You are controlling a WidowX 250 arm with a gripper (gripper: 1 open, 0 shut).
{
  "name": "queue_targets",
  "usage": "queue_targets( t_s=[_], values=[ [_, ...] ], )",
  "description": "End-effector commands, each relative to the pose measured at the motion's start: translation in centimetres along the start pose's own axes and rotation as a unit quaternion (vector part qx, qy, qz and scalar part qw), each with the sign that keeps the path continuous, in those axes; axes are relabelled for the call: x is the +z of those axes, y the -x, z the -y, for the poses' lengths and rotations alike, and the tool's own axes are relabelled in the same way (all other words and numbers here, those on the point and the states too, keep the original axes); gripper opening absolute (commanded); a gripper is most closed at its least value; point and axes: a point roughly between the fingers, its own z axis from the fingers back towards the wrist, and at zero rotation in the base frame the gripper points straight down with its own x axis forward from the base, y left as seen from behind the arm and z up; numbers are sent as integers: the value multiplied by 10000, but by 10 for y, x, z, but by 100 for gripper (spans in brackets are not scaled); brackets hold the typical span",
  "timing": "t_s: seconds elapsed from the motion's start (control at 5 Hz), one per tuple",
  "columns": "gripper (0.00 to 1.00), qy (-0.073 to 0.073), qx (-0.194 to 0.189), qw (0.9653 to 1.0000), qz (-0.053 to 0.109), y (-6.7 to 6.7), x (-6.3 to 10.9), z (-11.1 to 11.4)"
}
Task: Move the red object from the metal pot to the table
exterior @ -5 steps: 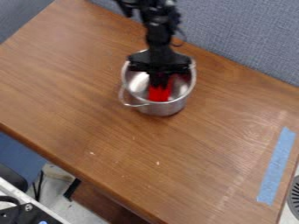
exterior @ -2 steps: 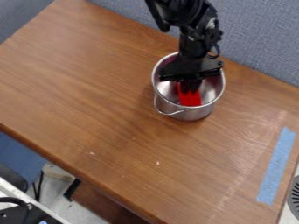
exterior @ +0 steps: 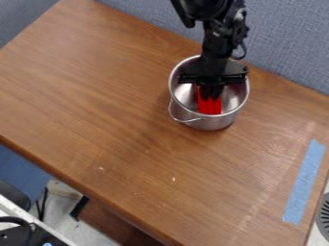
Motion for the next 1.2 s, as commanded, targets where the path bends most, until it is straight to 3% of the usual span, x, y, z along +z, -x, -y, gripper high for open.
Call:
queue_targets(
  t_s=[0.0, 0.2, 0.6, 0.8, 1.0],
  values=[
    [0, 193, 189, 9994, 226, -21, 12, -24],
    [0, 212, 293, 9989, 291, -22, 7, -52],
    [0, 181, 1009, 9937, 462, -20, 38, -80],
    [0, 191, 1383, 9890, 488, -20, 53, -96],
    [0, 128, 2523, 9662, 515, -36, 44, -110]
  ],
)
